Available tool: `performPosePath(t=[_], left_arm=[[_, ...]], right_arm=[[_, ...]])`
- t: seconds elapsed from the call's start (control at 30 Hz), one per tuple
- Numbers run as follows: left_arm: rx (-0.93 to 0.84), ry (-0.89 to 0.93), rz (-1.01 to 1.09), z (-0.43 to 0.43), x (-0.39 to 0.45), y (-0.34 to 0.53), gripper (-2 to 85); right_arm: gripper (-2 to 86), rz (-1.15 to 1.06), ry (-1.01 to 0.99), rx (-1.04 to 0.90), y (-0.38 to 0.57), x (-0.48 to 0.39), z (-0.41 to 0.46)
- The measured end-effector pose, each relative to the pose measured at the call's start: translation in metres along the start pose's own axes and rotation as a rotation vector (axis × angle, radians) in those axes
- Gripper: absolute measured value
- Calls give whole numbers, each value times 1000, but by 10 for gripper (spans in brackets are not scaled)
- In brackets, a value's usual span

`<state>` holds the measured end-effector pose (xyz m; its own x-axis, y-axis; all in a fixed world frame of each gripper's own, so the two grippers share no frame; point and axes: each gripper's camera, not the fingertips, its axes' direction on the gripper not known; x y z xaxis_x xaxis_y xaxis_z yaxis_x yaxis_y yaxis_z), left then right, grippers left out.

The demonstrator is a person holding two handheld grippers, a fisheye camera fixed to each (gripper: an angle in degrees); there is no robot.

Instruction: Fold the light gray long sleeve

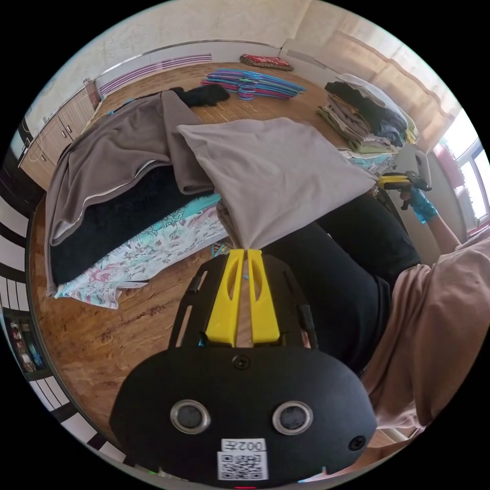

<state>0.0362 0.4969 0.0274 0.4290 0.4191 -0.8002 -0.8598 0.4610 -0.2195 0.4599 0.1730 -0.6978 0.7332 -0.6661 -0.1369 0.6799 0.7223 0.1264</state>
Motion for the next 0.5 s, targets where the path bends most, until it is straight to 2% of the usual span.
performPosePath(t=[0.5], left_arm=[[13, -39, 23, -29, 36, 16, -12]], right_arm=[[31, -38, 71, 17, 35, -106, 20]])
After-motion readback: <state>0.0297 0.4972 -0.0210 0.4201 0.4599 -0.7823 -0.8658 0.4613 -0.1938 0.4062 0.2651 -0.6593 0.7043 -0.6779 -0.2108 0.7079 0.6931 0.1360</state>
